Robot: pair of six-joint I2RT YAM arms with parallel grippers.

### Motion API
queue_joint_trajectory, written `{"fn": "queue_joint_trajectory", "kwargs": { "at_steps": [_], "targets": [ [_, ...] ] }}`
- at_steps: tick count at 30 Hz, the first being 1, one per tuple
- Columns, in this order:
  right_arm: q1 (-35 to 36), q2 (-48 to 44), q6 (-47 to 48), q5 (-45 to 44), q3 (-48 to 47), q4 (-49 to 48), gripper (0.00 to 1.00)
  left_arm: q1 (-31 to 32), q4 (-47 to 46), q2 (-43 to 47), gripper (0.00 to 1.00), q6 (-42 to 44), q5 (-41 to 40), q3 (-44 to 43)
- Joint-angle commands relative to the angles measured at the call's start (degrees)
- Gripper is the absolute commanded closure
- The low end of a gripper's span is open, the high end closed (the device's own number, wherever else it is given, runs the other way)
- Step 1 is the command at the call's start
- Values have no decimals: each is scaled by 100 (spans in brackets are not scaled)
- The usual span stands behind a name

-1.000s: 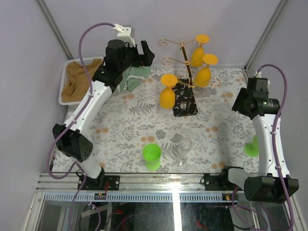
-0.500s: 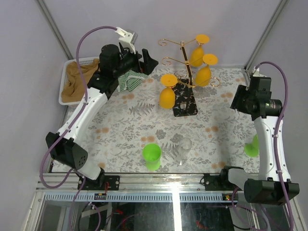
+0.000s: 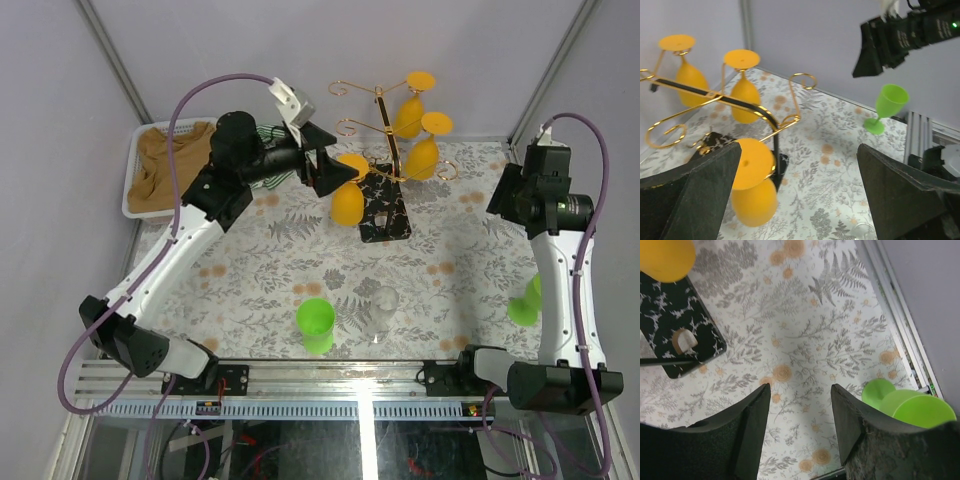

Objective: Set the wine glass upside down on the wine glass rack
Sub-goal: Pick up the wine glass at the corner of the board.

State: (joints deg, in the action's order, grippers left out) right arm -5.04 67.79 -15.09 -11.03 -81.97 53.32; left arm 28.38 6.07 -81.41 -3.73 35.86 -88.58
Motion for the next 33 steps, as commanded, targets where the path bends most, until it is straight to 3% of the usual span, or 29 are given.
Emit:
{"fn": "queue_joint_trajectory", "kwargs": {
  "at_steps": [1,7,15,22,33],
  "targets": [
    [-24,4,58,-344,-812,-208,41,359,-495,-213,0,-95,400,81],
    [-24,-3,247,-383,-1234,-6,41,835,-243,-624,0,-135,445,-138],
    [-24,-7,327,-453,-1185,-126,41,1363,1415,-281,0,364,-249,311],
    [-24,333,420,-323,-1489,-307,41,2114,3080,-283,0,752,-921,161],
    [-24,296,453,-225,-1272,-499,41,2833,3395,-577,0,760,-1752,21]
  ]
}}
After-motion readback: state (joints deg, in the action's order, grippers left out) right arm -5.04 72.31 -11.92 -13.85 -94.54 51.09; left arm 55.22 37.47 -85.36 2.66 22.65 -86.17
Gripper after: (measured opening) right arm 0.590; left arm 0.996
